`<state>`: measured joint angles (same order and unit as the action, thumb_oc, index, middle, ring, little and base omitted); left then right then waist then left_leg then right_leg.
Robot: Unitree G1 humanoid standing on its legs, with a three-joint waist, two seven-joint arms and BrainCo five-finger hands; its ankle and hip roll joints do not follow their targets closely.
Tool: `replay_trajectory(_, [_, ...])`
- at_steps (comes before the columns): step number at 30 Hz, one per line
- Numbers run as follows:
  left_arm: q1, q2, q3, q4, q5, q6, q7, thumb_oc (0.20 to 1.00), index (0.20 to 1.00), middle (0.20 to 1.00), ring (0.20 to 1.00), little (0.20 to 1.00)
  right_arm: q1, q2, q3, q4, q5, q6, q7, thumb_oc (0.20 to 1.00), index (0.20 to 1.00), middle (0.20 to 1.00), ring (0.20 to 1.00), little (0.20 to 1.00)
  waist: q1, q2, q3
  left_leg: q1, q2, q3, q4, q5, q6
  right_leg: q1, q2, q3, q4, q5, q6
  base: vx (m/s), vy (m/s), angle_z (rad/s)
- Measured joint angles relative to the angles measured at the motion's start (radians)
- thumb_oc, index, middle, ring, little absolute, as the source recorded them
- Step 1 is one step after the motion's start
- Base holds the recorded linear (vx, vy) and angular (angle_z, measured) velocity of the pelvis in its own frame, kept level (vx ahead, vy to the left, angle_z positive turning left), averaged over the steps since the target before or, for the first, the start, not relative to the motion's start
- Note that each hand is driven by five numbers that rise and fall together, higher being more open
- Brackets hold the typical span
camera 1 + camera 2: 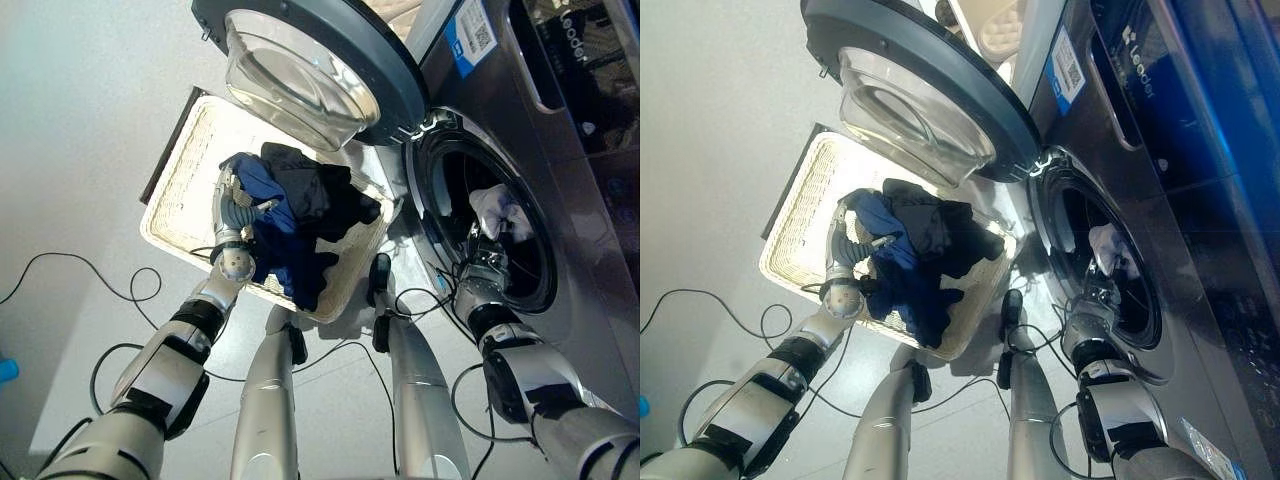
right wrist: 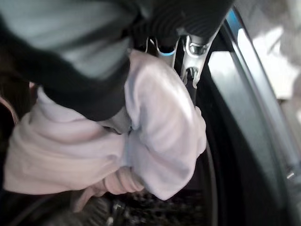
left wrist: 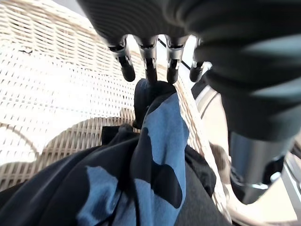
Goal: Put the clothes into the washing machine.
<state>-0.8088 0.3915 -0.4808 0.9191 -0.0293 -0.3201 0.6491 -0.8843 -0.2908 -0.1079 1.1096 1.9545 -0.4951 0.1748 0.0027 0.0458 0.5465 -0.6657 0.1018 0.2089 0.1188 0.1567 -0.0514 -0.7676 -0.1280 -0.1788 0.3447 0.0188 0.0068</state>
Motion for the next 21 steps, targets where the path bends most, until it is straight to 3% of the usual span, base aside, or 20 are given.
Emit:
replay_trajectory(4, [-0.015,0.001,-0.072,-0.015,0.020,0.062,-0.005,1.000,1.000,1.000,1.000,1.000,-0.079,-0.015,-0.043,-0.018,0.012,-0.088,-0.063,0.200,0.200,0.200,0.200,0.200,0.014,0.012,0.000,-0.027,-0.003,-0.019,0.003,0.004,0.002,-0.015,-0.006,-0.021,0.002,-0.001,0.000,0.00,-0.035,0.11])
replay_trajectory(5, [-0.022,0.005,-0.098,-0.015,0.031,0.086,-0.013,1.000,1.000,1.000,1.000,1.000,-0.094,-0.024,-0.044,-0.028,0.012,-0.114,-0.083,1.000,1.000,1.000,1.000,1.000,0.016,0.012,0.000,-0.035,-0.005,-0.024,0.005,0.004,0.002,-0.020,-0.013,-0.026,0.003,-0.002,0.000,0.00,-0.006,0.12])
replay_trajectory(12, [-0.027,0.019,-0.175,0.010,0.094,0.184,-0.024,1.000,1.000,1.000,1.000,1.000,-0.133,-0.046,-0.042,-0.039,0.012,-0.175,-0.163,1.000,1.000,1.000,1.000,1.000,0.016,0.013,0.000,-0.045,-0.022,-0.030,0.005,0.009,0.009,-0.031,-0.028,-0.029,0.018,-0.008,0.008,0.01,-0.014,0.06])
replay_trajectory(19, [-0.026,0.019,-0.183,0.049,0.094,0.231,-0.024,1.000,1.000,1.000,1.000,1.000,-0.119,-0.073,-0.011,0.017,0.012,-0.175,-0.192,1.000,1.000,1.000,1.000,1.000,0.014,0.013,0.000,-0.042,-0.027,-0.033,0.006,0.013,0.015,-0.028,-0.034,-0.033,0.027,-0.009,0.009,0.01,-0.008,0.02])
replay_trajectory(21, [-0.020,0.018,-0.191,0.065,0.094,0.278,-0.042,1.000,1.000,1.000,1.000,1.000,-0.110,-0.093,0.043,0.109,-0.059,-0.151,-0.258,1.000,1.000,1.000,1.000,1.000,0.013,0.013,-0.001,-0.042,-0.027,-0.035,0.008,0.015,0.016,-0.027,-0.035,-0.035,0.034,-0.010,0.010,-0.01,-0.023,0.04])
